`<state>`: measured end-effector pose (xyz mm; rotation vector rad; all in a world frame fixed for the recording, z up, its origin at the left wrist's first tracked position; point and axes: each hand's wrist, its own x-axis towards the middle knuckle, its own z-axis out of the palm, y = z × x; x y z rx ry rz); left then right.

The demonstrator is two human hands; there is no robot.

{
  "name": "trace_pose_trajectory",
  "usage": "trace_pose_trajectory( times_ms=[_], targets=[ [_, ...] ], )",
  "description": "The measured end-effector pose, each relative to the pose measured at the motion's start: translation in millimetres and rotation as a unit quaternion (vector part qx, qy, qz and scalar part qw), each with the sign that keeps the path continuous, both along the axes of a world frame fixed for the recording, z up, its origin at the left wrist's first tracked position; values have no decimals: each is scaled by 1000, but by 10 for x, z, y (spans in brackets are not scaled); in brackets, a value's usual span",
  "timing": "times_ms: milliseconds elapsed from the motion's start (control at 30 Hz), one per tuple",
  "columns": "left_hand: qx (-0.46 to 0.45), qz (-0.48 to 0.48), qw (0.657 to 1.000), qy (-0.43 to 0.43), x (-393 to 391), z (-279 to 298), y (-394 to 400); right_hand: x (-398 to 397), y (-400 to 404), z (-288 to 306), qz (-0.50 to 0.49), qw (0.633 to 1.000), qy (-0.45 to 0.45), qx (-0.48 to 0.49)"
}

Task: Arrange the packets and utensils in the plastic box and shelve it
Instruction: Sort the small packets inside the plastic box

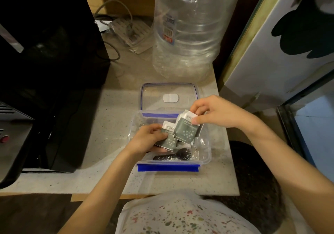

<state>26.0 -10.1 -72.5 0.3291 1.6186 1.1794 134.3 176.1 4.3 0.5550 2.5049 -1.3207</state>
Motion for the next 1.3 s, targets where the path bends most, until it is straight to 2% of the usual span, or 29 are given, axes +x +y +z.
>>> trace_pose_trajectory(
  times_ms=[100, 333, 633, 800, 1067, 1300],
  targets=[
    [37, 12, 997, -64, 8, 17, 1, 3, -3, -66, -28, 997, 15, -71],
    [101, 20, 982, -157, 54, 72, 24, 9, -91, -200, -109, 984, 32, -140],
    [126, 35, 969, -208, 107, 48, 10, 39, -225, -385, -242, 955, 47, -163],
    [131, 55, 973, -181, 155, 51, 27, 30, -367, -403, -276, 943, 62, -176],
    [126, 108, 980, -108, 165, 7, 58, -1, -441, -342, -256, 953, 63, -149],
    [130, 95, 978, -129, 113, 6, 25, 14, -64, -71, -220, 950, 139, -173]
  ],
)
